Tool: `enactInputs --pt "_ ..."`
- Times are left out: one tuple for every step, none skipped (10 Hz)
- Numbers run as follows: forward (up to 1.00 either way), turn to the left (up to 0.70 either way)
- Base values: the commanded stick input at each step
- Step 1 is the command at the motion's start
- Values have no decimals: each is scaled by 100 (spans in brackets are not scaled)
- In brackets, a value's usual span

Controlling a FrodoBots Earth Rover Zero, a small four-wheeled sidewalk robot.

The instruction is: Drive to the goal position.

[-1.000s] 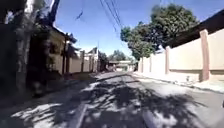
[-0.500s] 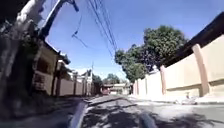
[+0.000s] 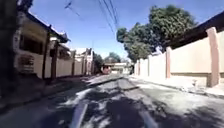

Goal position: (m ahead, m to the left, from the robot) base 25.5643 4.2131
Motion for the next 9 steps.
enactInputs --pt "100 -4" --pt "100 -4" --pt "100 -18" --pt "100 -39" --pt "100 -40" --pt "100 -40" --pt "100 -39" --pt "100 -33" --pt "100 -16"
